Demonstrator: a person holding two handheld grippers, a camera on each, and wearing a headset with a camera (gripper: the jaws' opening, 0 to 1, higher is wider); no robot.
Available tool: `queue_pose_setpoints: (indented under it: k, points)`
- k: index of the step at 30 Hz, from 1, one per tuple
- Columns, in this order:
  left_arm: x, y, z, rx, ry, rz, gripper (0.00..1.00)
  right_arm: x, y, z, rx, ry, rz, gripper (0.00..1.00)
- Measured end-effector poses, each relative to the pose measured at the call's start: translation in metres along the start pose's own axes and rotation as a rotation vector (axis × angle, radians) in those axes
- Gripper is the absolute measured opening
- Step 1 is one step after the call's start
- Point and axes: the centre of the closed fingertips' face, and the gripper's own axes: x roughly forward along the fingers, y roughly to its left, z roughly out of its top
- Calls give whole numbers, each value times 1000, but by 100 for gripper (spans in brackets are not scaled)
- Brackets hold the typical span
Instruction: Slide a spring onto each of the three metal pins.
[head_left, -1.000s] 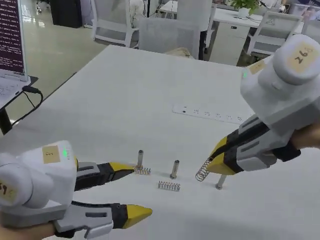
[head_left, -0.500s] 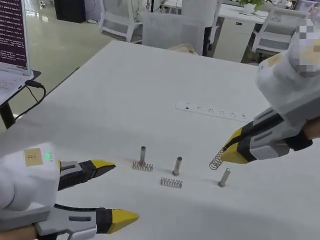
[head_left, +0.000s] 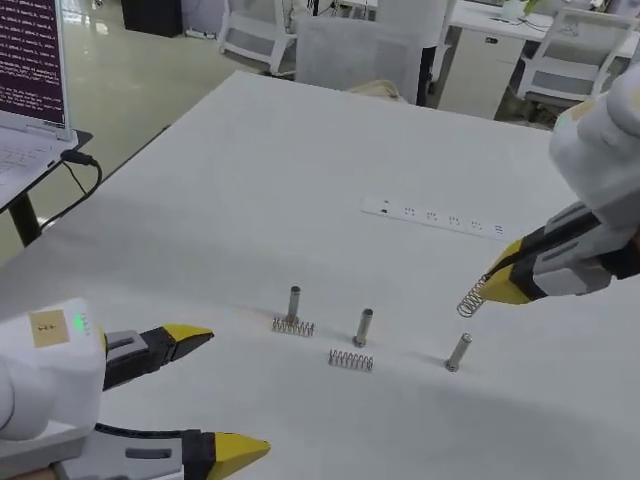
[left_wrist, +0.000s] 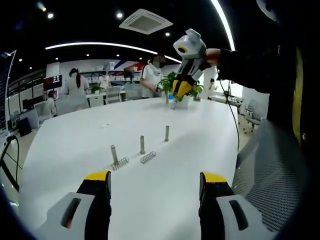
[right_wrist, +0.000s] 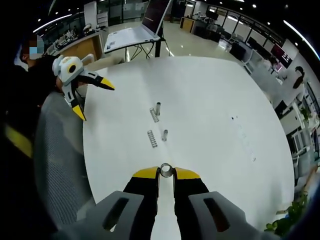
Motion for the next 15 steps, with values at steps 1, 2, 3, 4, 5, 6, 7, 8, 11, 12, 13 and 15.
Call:
queue_pose_setpoints:
  k: [1, 2, 3, 4, 5, 6, 7, 8, 11, 12, 13, 15]
  points:
    - [0, 0, 1, -4, -3, 0, 69, 2, -2, -2, 2, 8, -4, 8]
    - [-1, 1, 1, -6, -6, 2, 69, 4, -5, -5, 4, 18, -9, 8]
    - [-1, 1, 1, -6, -5, 3, 69, 5, -6, -6, 5, 21, -11, 8]
    - [-1, 0, 0, -7, -3, 3, 70, 7, -9, -9, 9, 30, -12, 8]
    - [-1, 0, 0, -8, -3, 3, 70, 9, -11, -11, 14, 33, -12, 8]
    - [-1, 0, -1, -8, -1, 4, 70, 11, -13, -12, 19, 38, -12, 8]
    - [-1, 1, -1, -8, 1, 5, 70, 14, -15, -15, 21, 49, -14, 8]
    - [-2, 1, -2, -8, 1, 5, 70, 14, -15, -16, 20, 53, -17, 8]
    - [-2, 1, -2, -8, 3, 7, 70, 21, -19, -23, 33, 69, -14, 8]
    - [-2, 1, -2, -7, 4, 7, 70, 22, -20, -24, 39, 69, -11, 8]
    - [-2, 1, -2, -7, 6, 8, 70, 24, -21, -25, 43, 71, -9, 8]
    - [-2, 1, -3, -5, 11, 10, 70, 29, -24, -29, 44, 85, -14, 8]
